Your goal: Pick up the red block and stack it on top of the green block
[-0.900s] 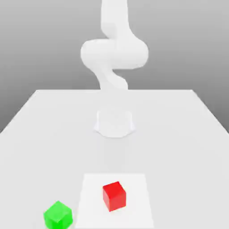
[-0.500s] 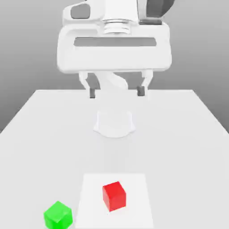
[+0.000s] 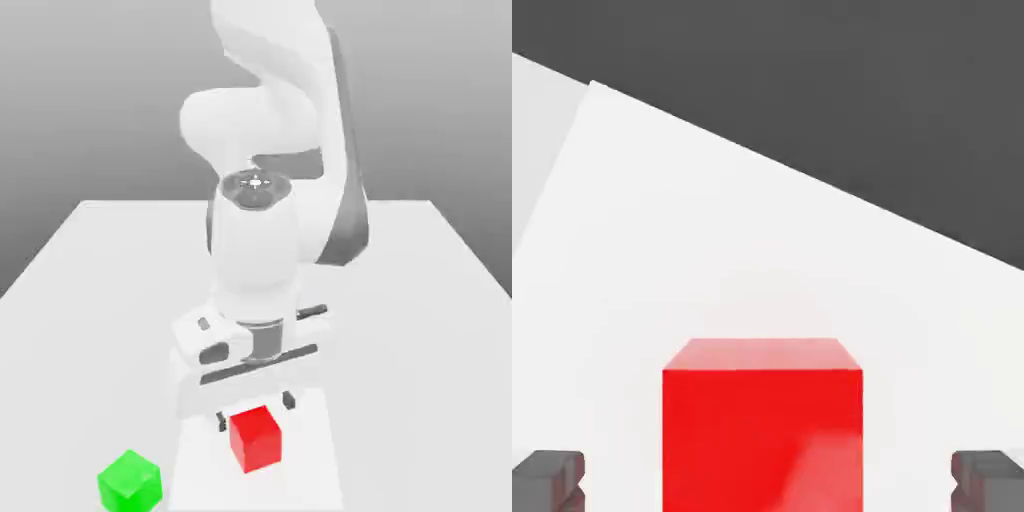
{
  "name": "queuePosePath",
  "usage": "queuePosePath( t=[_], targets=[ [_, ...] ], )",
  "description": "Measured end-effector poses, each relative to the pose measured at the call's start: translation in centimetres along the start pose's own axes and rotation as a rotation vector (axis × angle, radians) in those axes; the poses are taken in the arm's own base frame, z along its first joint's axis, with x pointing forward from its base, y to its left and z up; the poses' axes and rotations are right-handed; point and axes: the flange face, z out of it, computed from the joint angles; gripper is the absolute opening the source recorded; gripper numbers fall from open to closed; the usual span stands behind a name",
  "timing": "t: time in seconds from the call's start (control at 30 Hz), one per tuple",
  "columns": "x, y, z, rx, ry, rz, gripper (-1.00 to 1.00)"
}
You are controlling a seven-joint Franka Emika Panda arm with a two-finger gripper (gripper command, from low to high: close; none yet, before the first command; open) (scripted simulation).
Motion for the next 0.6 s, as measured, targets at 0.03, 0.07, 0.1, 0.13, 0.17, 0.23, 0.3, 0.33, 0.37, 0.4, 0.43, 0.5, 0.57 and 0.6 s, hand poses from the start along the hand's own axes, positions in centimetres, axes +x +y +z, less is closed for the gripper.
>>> queuePosePath(
  t=[0.03, 0.07, 0.1, 0.13, 0.17, 0.23, 0.3, 0.33, 0.37, 0.4, 0.43, 0.5, 0.57, 0.6],
  targets=[
    [-0.1, 0.0, 0.6, 0.000, 0.000, 0.000, -1.00],
    [-0.1, 0.0, 0.6, 0.000, 0.000, 0.000, -1.00],
    [-0.1, 0.0, 0.6, 0.000, -0.001, 0.000, -1.00],
    [-0.1, 0.0, 0.6, 0.000, -0.001, 0.000, -1.00],
    [-0.1, 0.0, 0.7, 0.000, -0.001, 0.000, -1.00],
    [-0.1, 0.0, 1.0, 0.000, -0.002, 0.000, -1.00],
    [0.0, 0.0, -0.2, 0.000, -0.001, 0.000, -1.00],
    [0.0, 0.0, -1.1, 0.000, -0.001, -0.001, -1.00],
    [0.1, 0.0, -2.1, 0.000, -0.001, -0.001, -1.00],
    [0.0, 0.0, -3.2, 0.001, -0.001, -0.001, -1.00],
    [0.0, 0.0, -4.3, 0.001, -0.001, 0.000, -1.00],
    [1.4, 1.2, -5.7, 0.001, -0.003, 0.029, -1.00],
    [3.8, 3.4, -6.6, 0.001, -0.006, 0.079, -1.00],
    [5.1, 4.7, -7.0, 0.001, -0.006, 0.104, -1.00]
  ],
)
